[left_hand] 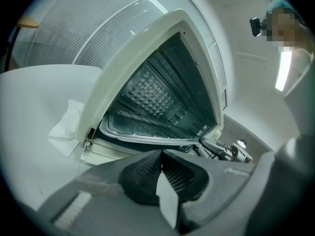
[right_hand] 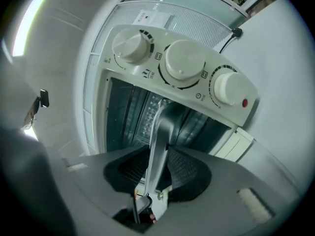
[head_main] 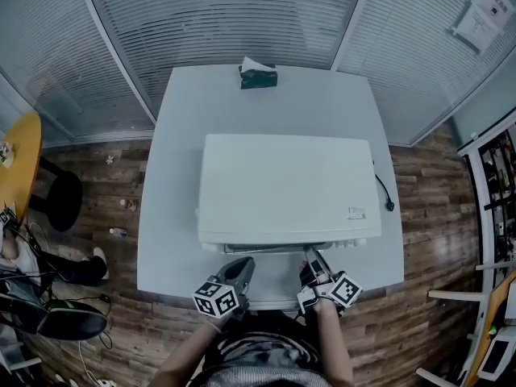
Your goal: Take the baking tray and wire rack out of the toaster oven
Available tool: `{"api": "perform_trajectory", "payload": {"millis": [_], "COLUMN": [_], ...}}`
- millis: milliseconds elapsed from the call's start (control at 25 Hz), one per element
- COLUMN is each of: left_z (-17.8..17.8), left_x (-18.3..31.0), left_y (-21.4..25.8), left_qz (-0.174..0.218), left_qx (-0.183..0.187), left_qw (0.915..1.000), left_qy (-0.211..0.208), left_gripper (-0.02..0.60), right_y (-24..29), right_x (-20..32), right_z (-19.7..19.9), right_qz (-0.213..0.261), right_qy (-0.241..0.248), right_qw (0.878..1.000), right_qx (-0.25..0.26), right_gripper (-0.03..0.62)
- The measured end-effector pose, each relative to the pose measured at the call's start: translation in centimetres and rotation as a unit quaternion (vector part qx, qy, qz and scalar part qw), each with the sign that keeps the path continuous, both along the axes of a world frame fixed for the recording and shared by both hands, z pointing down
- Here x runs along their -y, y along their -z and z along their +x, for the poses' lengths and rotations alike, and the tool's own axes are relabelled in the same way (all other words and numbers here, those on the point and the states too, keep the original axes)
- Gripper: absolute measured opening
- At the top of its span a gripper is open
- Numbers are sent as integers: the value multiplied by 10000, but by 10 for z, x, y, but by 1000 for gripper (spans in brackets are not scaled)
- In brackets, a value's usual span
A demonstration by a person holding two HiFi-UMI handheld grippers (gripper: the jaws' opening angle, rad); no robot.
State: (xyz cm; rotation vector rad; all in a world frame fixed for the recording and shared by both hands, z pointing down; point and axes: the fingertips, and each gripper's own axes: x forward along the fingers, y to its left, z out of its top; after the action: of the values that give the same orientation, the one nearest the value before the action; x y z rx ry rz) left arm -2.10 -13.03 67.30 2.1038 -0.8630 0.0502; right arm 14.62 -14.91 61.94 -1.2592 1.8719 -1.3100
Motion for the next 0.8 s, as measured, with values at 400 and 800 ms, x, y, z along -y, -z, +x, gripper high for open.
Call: {"api": "perform_trajectory", "payload": {"millis": [400,800], "left_z": [-5,-35], "left_x": [-3,15], "left_y": [-3,-8], "left_qz": [-643,-857], "left_qx": [-974,-1288], "left_qw": [9915,9770], "left_qy": [578,1464], "left_gripper": [208,247], "right_y": [7,8], "right_x": [-15,-32], "right_z": [-9,-5], "right_qz": [-158,-338], "right_qy": [128,145], "right_qw": [9998,9993], "right_qx": [-55,-47], "right_gripper": [103,91]}}
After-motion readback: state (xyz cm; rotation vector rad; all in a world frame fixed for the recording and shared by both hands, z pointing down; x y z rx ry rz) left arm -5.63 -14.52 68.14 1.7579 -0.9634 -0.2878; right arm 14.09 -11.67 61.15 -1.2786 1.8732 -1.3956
